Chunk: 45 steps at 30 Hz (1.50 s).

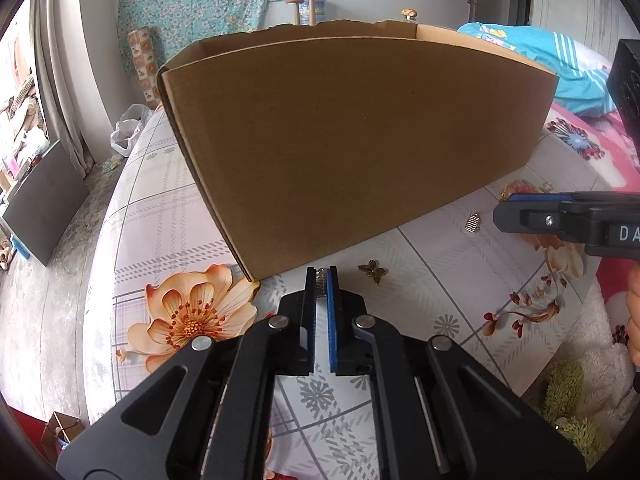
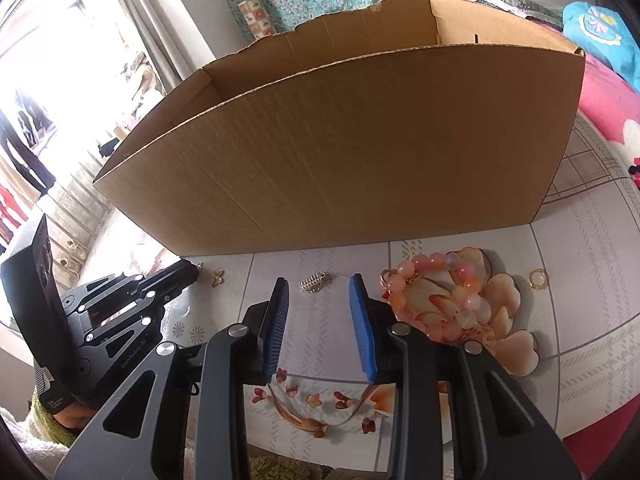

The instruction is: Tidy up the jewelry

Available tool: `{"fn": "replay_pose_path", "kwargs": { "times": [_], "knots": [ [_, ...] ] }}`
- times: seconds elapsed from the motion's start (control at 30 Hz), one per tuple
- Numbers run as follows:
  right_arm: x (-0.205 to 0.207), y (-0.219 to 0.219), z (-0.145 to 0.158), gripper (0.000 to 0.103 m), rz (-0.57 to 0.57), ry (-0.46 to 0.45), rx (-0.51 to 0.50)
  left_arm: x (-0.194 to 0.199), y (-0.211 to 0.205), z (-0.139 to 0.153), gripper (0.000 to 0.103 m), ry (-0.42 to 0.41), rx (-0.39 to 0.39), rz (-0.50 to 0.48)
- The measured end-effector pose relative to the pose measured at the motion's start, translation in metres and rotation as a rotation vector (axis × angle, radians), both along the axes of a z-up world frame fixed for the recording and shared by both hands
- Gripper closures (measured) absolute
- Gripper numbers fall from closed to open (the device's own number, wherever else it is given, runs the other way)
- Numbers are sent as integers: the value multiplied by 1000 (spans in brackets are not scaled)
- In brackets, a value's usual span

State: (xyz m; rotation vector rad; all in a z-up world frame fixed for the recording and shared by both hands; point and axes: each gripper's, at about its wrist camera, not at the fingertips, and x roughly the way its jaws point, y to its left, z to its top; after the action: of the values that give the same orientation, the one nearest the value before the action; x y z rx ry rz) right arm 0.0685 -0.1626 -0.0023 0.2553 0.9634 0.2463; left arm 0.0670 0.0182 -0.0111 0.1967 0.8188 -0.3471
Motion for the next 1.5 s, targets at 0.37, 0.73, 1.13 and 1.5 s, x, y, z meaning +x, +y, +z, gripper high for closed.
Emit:
{"fn": "replay_pose_path", "kwargs": {
  "times": [0.37, 0.73, 1.13, 1.5],
  "knots": [
    [-6, -5, 3, 72, -5, -14, -2, -13, 7, 0, 99, 8, -30, -13],
    [-5, 21, 2, 72, 61, -9, -53, -28, 15, 1, 99, 12, -33, -7],
    [13, 37, -3, 73, 51, 9, -176, -25, 18, 1, 99, 9, -46, -14],
    [21, 52, -3, 97, 91, -22, -264, -21, 11, 2, 99, 2, -36, -17]
  ]
}}
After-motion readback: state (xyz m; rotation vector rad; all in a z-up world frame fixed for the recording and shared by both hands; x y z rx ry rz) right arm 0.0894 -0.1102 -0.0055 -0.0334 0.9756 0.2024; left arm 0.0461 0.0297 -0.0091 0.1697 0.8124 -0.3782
